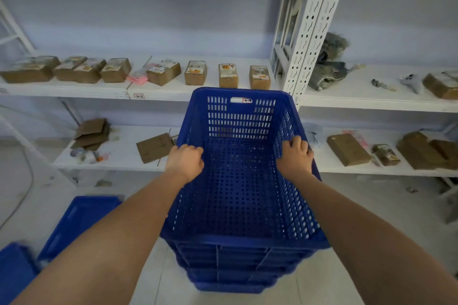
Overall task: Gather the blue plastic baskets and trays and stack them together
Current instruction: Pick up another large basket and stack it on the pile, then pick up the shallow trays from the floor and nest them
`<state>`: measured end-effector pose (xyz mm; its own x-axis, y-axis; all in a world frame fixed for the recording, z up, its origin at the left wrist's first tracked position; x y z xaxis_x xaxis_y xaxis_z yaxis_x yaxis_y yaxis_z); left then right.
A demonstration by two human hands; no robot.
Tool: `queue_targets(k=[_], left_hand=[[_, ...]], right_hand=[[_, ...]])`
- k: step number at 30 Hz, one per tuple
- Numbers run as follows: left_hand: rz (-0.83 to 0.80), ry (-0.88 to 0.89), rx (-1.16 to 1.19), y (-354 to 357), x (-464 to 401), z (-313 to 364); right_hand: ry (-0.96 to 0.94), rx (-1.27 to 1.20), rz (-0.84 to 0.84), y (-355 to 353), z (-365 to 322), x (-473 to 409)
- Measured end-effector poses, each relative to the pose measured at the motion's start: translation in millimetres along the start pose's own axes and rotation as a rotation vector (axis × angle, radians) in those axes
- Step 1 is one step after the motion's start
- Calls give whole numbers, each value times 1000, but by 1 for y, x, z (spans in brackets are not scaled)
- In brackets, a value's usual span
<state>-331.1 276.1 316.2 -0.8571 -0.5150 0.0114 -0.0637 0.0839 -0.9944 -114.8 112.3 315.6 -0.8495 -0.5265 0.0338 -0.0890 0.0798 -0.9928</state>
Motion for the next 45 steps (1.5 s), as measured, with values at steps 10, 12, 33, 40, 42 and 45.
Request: queue_targets(k=[10, 12, 33, 40, 42, 45], left_hand=[[79, 17, 52, -32, 63, -36], [92, 17, 69, -36, 77, -45], [118, -371, 115, -42, 303, -353], [18, -635, 138, 17, 380, -467], [-21, -676, 141, 35, 386, -492], [-64, -710, 155, 60, 381, -530]], right_hand=[[-72, 15, -23, -29, -54, 82], [-48, 8, -27, -33, -62, 99], [-498, 112, 9, -19, -432, 264], [-708, 109, -83, 38, -576, 305], [-744, 94, -139, 60, -606, 304], [-746, 47, -207, 92, -649, 288]])
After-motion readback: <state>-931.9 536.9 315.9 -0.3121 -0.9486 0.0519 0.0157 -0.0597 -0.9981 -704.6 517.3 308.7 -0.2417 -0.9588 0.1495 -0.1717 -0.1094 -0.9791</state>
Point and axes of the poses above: each hand's wrist, its own x-axis away from the middle knuckle, its own y-axis out of the palm, z = x × y, the point moved 8 cm from there along -x, towards the middle knuckle, and after that the axes turned 11 degrees about y, right-handed, at the moved point
